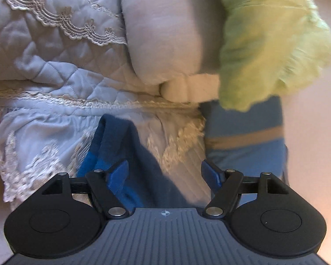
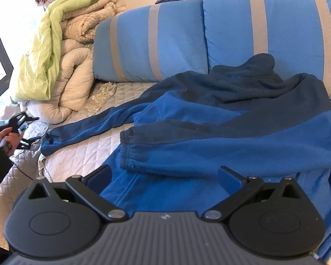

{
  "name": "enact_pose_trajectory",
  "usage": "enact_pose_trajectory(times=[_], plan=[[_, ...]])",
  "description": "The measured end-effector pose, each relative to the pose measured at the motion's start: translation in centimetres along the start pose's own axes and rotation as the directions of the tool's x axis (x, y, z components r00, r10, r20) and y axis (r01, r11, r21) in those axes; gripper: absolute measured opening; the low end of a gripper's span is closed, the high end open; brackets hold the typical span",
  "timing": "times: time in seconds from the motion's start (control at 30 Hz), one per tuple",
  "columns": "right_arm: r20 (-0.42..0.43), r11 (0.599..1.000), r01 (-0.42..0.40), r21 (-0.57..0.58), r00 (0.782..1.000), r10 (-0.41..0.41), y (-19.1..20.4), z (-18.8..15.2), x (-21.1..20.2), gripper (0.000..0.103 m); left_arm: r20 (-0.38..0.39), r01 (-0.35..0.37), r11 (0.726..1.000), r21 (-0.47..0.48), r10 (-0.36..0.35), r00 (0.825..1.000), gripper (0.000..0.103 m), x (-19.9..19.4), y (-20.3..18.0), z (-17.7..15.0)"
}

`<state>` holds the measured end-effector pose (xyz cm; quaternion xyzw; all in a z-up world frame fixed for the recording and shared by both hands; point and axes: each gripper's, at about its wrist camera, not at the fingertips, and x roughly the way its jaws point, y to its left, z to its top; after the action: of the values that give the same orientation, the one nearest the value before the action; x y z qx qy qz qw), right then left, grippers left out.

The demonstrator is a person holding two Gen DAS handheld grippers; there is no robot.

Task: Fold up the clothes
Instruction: 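Close the left gripper on the navy ribbed sleeve cuff, then lift the cuff with the left gripper, stretching the sleeve up off the bed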

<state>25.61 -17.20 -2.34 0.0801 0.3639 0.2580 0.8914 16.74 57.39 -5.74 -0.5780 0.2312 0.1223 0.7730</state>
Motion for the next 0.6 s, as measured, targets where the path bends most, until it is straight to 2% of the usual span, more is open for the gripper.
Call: enact_pose_trajectory(times=[0.07, 0.17, 0.4, 0.47, 0.6], plan=[[-0.003, 1.000, -0.013, 0.000, 1.000, 0.013, 0.1, 0.0, 0.1, 0.102, -0.010, -0.007, 1.000, 0.027, 0.008, 1.000, 0.070, -0.4, 0.9, -0.8], [-0.004, 1.000, -0.028, -0.005, 1.000, 0.028, 0.6, 0.0, 0.2, 0.102, -0.040, -0.028, 1.000, 0.007, 0.028, 0.999, 0.070, -0.6, 3.4, -2.0], [-0.004, 0.998, -0.052, -0.034, 0.999, 0.052, 1.9, -0.2, 0.0, 0.102, -0.032, 0.020, 0.999, -0.037, -0.022, 0.999, 0.068, 0.3, 7.1, -3.3], [-0.007, 0.998, -0.051, -0.048, 0.999, 0.051, 2.2, -0.3, -0.1, 0.102, -0.025, 0.040, 0.998, -0.053, -0.042, 0.999, 0.068, 0.8, 8.1, -3.3], [-0.009, 0.997, -0.047, -0.058, 0.999, 0.047, 2.3, -0.4, -0.4, 0.102, -0.005, 0.143, 0.985, -0.098, -0.144, 0.990, 0.066, 1.6, 9.5, -3.5]])
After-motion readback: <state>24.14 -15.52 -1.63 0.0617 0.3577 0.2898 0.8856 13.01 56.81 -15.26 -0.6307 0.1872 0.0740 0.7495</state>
